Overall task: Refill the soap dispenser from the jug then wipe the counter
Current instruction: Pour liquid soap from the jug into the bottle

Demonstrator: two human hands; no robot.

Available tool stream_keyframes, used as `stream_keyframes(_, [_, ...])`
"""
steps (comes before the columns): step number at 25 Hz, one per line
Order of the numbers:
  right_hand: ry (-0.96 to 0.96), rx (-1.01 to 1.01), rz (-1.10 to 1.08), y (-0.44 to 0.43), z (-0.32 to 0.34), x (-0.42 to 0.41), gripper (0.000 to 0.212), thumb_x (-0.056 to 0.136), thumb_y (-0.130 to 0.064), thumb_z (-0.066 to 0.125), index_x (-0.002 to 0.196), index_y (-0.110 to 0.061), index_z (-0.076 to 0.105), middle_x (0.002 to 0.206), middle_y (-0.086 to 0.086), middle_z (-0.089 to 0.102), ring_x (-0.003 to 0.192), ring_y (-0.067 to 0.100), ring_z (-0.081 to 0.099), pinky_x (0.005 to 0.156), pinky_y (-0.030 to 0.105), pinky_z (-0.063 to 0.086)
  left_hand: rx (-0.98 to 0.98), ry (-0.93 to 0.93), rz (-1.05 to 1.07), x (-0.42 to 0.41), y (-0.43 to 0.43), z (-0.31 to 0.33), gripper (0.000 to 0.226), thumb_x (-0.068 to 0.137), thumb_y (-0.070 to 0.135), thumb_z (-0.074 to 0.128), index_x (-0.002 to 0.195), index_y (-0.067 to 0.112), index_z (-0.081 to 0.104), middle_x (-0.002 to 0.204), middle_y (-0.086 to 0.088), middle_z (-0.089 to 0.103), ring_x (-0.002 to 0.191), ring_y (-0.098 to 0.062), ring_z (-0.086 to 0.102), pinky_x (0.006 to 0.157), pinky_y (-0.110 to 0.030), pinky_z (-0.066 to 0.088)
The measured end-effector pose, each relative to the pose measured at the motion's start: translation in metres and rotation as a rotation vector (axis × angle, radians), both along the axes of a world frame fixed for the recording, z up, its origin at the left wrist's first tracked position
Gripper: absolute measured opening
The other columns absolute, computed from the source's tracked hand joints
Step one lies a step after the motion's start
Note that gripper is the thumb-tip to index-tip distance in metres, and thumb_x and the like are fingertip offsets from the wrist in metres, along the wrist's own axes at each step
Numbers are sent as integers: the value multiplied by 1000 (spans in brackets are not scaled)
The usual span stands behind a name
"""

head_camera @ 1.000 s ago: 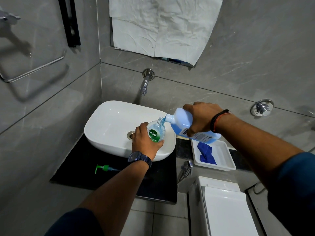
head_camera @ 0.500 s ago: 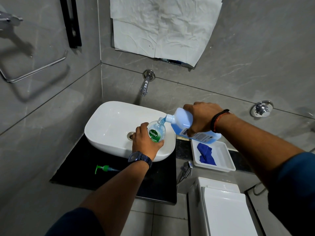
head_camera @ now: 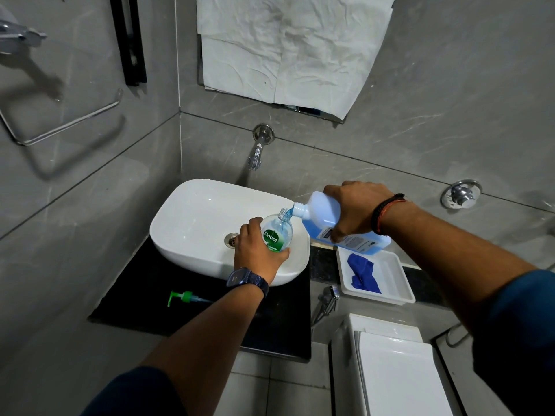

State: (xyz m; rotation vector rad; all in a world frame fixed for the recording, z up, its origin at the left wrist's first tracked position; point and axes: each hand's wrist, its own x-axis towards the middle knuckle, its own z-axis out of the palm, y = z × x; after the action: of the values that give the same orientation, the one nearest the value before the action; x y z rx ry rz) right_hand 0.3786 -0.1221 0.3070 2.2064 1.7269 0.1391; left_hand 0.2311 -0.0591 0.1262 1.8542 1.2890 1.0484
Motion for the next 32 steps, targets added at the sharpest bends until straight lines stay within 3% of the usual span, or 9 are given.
stream_keyframes(32, [2, -19, 8, 8, -1, 4, 80, 53, -57, 77, 121, -32, 44, 90, -3, 51, 80, 20, 53, 60, 28, 39, -16, 22, 8, 3, 4, -3, 87, 49, 41, 88, 119, 22, 40, 114, -6, 55, 102, -28, 53, 79, -38, 50])
